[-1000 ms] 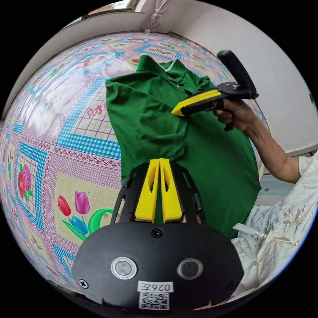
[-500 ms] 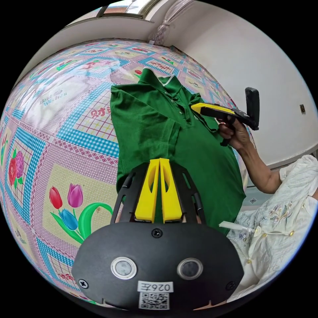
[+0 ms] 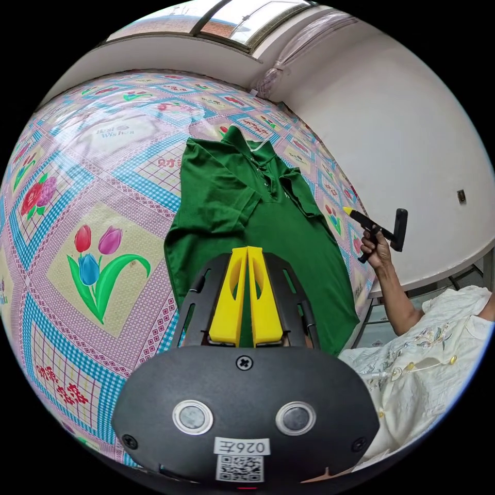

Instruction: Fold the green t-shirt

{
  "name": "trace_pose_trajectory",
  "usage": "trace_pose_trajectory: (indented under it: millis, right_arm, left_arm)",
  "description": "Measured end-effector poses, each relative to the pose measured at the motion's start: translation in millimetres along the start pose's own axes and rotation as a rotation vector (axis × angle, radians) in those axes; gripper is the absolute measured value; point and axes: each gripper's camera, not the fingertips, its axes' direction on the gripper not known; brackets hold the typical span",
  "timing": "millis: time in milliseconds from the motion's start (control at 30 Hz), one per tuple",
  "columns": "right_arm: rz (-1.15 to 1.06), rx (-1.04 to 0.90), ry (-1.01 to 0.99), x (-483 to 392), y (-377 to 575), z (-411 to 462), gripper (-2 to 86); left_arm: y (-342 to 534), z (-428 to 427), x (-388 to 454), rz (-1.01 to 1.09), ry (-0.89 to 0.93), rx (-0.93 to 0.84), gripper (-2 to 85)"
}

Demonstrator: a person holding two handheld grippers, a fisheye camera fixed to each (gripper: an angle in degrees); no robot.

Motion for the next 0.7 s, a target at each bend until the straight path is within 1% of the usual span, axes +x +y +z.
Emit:
trace_pose_trajectory:
  millis: [67,167,233,300,400,467,500,567,633,700]
  right_arm:
    - [-0.048,0.006,0.056,-11,15,-21,-0.9]
    - [-0.102,0.014,0.142,-26,50,-50,-0.9]
    - [-0.099,0.014,0.159,-32,76,-72,-0.9]
    - [-0.077,0.062,0.136,-35,104,-100,-0.9]
    - [0.037,0.200,0.026,-31,148,-159,-1.0]
    - [0.108,0.355,-0.094,-27,179,-213,-1.1]
    - [0.089,0.393,-0.114,-29,186,-228,-1.0]
    - [0.000,0.566,-0.116,-44,209,-290,-1.0]
    - [-0.067,0.633,-0.085,-54,219,-328,-0.9]
    - [-0.124,0.606,-0.057,-60,220,-352,-0.9]
  left_arm:
    - [9,0,8,0.008,-0.062,-0.025,-1.0]
    - [39,-5,16,0.033,-0.064,-0.032,-1.0]
    - [63,-9,18,0.029,-0.068,-0.032,-1.0]
    - [87,-16,21,0.012,-0.064,-0.016,-1.0]
    - [123,-33,25,-0.056,-0.041,0.051,-1.0]
    - [145,-51,26,-0.116,-0.002,0.119,-1.0]
    - [149,-56,27,-0.127,0.000,0.138,-1.0]
    - [164,-83,38,-0.124,-0.006,0.249,-1.0]
    - [172,-105,48,-0.117,-0.011,0.331,-0.9]
    - [178,-120,55,-0.125,-0.004,0.360,-0.9]
